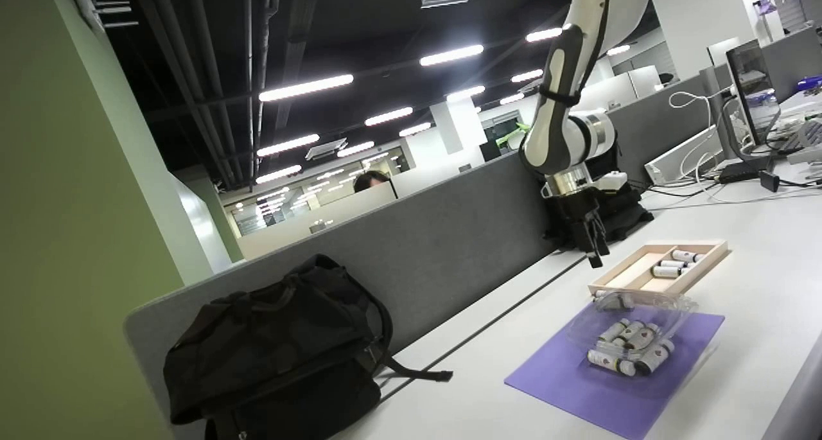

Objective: Put two bottles in the tray

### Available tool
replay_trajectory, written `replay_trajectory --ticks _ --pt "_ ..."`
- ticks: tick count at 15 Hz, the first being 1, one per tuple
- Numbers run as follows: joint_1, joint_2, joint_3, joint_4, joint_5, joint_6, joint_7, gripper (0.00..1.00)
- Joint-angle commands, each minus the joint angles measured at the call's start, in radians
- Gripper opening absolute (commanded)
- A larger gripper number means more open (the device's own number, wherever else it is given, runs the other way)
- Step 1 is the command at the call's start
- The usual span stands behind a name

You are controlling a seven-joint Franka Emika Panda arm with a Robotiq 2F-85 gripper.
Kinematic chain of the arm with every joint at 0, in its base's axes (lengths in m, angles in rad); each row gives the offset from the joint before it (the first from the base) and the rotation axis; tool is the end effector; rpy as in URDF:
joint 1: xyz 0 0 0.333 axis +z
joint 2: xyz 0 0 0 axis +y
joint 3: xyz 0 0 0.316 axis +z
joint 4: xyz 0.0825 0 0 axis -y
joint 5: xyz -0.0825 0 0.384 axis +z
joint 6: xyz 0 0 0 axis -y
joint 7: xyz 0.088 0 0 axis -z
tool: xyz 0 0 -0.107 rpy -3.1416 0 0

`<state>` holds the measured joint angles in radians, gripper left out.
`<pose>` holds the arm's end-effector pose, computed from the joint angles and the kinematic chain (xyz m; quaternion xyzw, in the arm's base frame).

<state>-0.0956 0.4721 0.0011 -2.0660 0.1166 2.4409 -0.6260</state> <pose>0.5777 -0.0546 0.1925 -0.9743 -0.2171 0.0328 0.0504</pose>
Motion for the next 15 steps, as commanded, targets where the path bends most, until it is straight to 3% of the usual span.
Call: replay_trajectory --ticks 1,9,15 --pt "-0.052 0.134 0.031 0.094 -0.014 -0.028 0.009 1.00" --pt "-0.133 0.254 0.105 0.196 0.006 -0.025 -0.011 1.00" --pt "-0.077 0.251 0.059 0.307 -0.052 -0.317 0.122 1.00"
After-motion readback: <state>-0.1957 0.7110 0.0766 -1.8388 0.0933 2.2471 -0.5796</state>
